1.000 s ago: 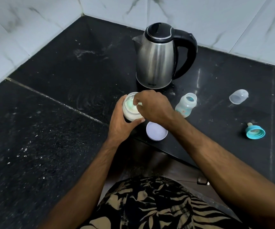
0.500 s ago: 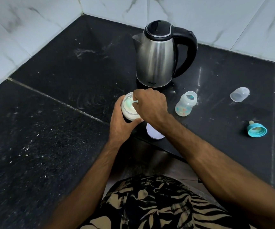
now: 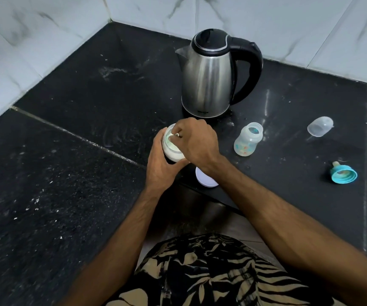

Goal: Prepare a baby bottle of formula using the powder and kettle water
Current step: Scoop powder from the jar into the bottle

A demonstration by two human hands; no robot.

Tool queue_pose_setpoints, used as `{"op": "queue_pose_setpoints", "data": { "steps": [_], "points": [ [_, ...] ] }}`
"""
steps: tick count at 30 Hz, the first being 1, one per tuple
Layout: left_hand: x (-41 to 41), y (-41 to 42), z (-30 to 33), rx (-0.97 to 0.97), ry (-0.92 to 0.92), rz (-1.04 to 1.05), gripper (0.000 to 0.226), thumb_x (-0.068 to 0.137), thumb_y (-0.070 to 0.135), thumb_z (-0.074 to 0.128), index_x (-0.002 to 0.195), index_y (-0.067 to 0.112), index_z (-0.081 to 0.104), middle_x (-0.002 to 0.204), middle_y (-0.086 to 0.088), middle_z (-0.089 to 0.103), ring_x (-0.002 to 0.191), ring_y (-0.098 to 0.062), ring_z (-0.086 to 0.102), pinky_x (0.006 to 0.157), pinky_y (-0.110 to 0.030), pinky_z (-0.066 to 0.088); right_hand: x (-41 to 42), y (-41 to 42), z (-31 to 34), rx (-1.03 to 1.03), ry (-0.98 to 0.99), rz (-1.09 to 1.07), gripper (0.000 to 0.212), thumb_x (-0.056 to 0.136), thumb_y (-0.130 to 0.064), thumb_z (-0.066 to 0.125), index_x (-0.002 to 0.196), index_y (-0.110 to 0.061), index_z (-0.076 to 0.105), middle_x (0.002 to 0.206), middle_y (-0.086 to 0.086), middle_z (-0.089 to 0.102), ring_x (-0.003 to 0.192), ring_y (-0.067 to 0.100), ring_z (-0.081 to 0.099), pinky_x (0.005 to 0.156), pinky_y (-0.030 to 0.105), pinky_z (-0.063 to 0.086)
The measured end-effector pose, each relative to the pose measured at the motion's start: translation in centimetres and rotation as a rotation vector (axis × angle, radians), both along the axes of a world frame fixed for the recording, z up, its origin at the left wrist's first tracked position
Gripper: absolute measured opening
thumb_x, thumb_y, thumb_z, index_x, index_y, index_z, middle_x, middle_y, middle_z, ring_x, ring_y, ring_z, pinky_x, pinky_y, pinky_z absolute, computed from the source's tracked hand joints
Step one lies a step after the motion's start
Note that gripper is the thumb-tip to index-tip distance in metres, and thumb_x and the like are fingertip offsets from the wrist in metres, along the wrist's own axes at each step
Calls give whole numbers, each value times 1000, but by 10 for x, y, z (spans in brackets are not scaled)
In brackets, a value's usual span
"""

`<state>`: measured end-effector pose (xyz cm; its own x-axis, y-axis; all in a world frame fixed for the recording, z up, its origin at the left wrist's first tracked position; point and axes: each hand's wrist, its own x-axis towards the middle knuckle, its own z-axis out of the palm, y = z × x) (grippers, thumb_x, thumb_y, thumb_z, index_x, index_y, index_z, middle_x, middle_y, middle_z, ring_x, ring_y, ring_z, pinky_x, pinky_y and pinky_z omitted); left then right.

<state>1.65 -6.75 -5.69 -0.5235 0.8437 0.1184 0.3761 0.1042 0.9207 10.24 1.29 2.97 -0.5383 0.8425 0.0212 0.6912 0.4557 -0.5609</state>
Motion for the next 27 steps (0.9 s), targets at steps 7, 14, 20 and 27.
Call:
{"op": "queue_pose_setpoints", "data": {
  "steps": [7, 14, 20, 27],
  "points": [
    [-4, 0, 3, 24, -17, 9, 94, 66, 23, 92, 144, 23, 40, 140, 13, 53, 127, -1, 51, 104, -21, 44, 16, 16, 2, -92, 199, -84, 4, 80, -23, 75, 84, -22, 76, 80, -9, 71, 79, 11, 68, 77, 37, 57],
    [-7, 3, 3, -5, -19, 5, 93, 66, 25, 92, 141, 34, 39, 139, 16, 53, 125, 2, 50, 102, -20, 44, 26, 25, 0, -96, 264, -79, 5, 79, -24, 78, 83, -21, 76, 74, -11, 68, 73, 6, 64, 75, 34, 57],
    [-8, 4, 3, -11, -20, 3, 92, 66, 23, 92, 141, 34, 39, 138, 16, 53, 124, 3, 51, 102, -23, 45, 29, 27, -1, -109, 273, -67, 6, 81, -24, 78, 86, -21, 75, 73, -11, 66, 69, 3, 60, 70, 28, 54],
    [-7, 4, 3, -16, -25, 12, 91, 66, 23, 92, 139, 37, 39, 133, 21, 54, 119, 10, 50, 95, -9, 42, 26, 23, -4, -96, 238, -38, 5, 82, -25, 76, 87, -25, 74, 75, -14, 64, 76, 8, 64, 77, 36, 57]
  ]
}}
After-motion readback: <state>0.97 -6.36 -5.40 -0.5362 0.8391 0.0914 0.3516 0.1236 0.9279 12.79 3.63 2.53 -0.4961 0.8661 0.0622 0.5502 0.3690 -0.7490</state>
